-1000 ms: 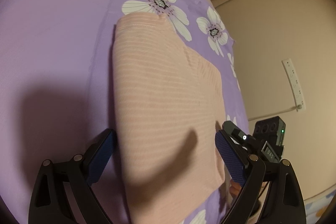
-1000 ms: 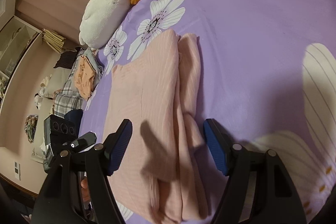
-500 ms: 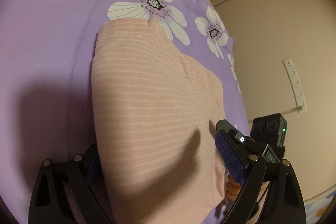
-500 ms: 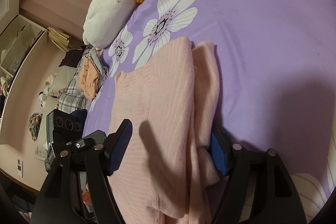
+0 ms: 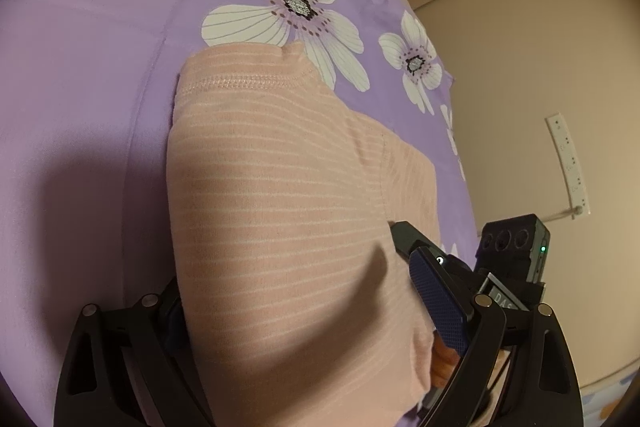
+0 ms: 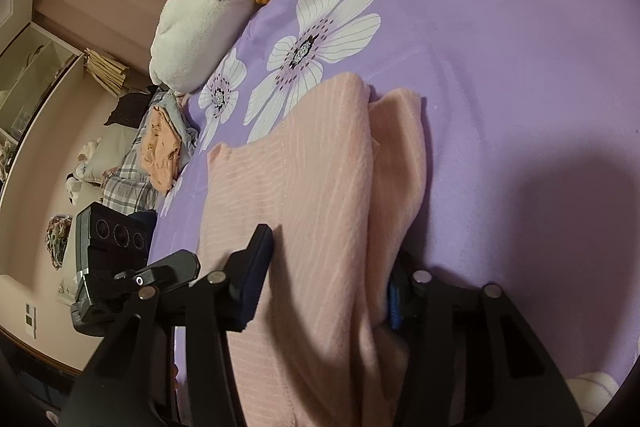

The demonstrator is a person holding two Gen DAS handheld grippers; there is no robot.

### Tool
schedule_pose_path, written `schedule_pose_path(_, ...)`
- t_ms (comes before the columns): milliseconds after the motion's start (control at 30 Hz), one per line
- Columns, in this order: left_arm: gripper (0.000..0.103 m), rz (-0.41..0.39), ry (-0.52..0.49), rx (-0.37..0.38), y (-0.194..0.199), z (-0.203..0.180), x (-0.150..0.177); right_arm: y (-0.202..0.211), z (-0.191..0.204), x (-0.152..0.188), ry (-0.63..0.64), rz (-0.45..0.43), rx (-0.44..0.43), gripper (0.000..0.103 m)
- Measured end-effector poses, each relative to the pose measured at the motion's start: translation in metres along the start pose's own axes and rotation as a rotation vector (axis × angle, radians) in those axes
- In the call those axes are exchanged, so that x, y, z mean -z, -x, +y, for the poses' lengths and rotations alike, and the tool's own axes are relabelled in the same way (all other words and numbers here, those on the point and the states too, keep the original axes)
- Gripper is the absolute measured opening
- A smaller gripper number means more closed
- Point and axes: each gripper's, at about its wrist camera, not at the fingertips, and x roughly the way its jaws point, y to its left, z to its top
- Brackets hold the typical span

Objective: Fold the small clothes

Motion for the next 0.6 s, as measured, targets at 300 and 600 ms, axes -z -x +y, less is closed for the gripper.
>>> schedule_pose_path(300,0.076,-0.009,-0.020,-0.047,0.002,0.000,0.002,-0.002,0.007,0.002,0.028,-0.013,0.044,0.038)
schedule_pose_path(600,0.058,-0.023,-0.010,-0.103,0.003,0.001,0.001,-0.004,0.030,0.008,0.117,-0.041,0.142,0.026)
